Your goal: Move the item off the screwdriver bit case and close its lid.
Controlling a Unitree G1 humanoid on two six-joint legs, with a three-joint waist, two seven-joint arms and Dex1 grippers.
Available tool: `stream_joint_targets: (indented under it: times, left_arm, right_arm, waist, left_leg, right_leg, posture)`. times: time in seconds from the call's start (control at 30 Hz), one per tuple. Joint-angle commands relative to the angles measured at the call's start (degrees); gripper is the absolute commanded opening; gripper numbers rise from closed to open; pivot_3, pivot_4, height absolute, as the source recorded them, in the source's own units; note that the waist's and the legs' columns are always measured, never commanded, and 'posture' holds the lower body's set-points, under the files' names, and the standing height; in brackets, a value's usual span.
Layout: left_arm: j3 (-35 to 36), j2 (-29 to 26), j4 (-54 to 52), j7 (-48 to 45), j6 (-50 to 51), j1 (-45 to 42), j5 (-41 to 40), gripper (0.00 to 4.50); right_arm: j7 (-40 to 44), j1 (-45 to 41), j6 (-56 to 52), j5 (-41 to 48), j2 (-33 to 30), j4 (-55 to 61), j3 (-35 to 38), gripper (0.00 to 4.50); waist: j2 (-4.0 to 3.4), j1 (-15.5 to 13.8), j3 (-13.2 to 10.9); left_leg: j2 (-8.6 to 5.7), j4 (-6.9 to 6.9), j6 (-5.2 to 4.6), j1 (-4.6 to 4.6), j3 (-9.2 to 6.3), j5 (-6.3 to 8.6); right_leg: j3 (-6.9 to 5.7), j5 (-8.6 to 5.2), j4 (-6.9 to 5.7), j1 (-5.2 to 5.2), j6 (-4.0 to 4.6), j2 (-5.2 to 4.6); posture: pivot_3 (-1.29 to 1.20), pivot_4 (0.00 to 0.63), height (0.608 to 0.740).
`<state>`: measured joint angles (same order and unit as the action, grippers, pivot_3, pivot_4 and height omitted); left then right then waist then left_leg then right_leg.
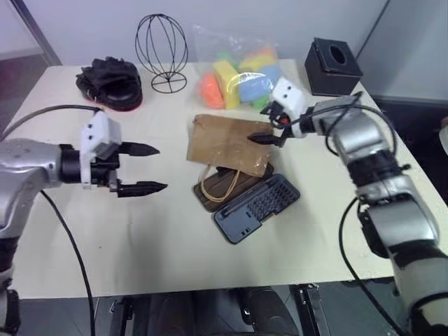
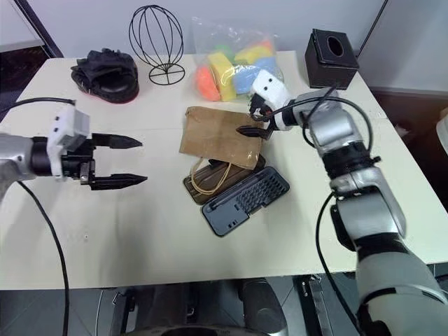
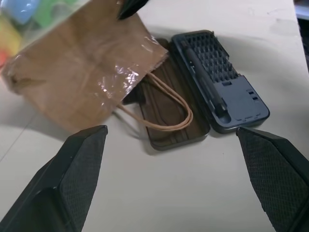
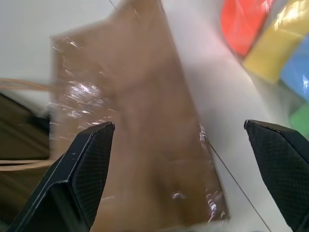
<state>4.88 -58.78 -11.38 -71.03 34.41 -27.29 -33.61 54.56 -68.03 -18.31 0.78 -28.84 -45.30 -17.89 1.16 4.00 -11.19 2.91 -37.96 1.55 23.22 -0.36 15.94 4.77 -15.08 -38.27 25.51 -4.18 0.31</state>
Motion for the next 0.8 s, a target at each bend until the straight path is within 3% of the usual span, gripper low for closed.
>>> stream_joint_targets:
  times: [0.03,0.13,0.37,0.53,0.73,0.8]
  left_arm:
    - [0.44,-0.06,-0.02,-0.46,-0.87,-1.51,0.38,4.49]
    - [1.45,-0.01,-1.13,0.09,-0.40,-0.36,0.00,4.50]
    - [2.93,-0.11,-0.56,0.63,-1.37,2.28,0.67,4.50]
    - [1.75,0.88,1.16,1.22,-2.20,1.62,1.49,4.50]
    - [-6.43,8.41,10.02,3.54,-4.33,-6.14,7.61,4.50]
    - [-8.75,10.87,12.88,2.87,-5.60,-8.47,9.46,4.50]
  right_arm:
    - [-2.16,-5.13,5.42,-2.24,2.25,-9.49,1.76,4.50]
    - [-1.54,-6.36,8.21,-2.85,3.29,-13.84,2.83,3.64]
    - [3.78,-5.03,10.22,-3.37,3.25,-13.52,3.27,0.05]
    - [5.17,-2.60,8.66,-3.47,1.29,-7.50,4.43,0.05]
    - [8.85,16.64,-10.47,1.92,-19.37,29.70,15.52,0.05]
    - [7.95,24.95,-17.77,3.84,-24.60,39.87,21.18,0.05]
  waist:
    - [0.00,0.07,0.00]
    - [-0.01,0.12,0.00]
    - [-0.01,0.08,0.00]
    - [-0.01,0.02,-0.01]
    - [-0.18,-3.74,-0.05]
    - [-0.16,-3.72,-0.04]
  left_leg:
    - [0.01,-0.02,0.01,0.06,-0.01,0.00]
    - [0.01,-0.01,0.00,0.06,-0.01,0.00]
    - [0.00,-0.07,0.01,0.05,-0.04,-0.01]
    - [0.00,-0.11,0.02,0.05,-0.06,-0.01]
    - [-0.13,-0.24,0.03,0.20,-0.22,-0.02]
    - [-0.13,-0.25,0.02,0.21,-0.20,-0.01]
  right_leg:
    - [0.00,0.00,-0.01,0.05,0.00,0.00]
    - [0.00,0.00,-0.02,0.06,0.00,-0.01]
    - [-0.02,0.01,-0.12,0.06,0.00,-0.01]
    - [-0.03,0.01,-0.19,0.05,-0.01,-0.01]
    - [-0.21,-0.03,-0.07,0.00,-0.06,-0.13]
    - [-0.20,-0.02,0.02,-0.06,-0.07,-0.13]
  posture:
    - [0.00,0.150,0.737]
    - [0.00,0.150,0.737]
    - [0.00,0.150,0.737]
    - [0.00,0.150,0.737]
    - [0.00,0.150,0.737]
    - [0.00,0.150,0.737]
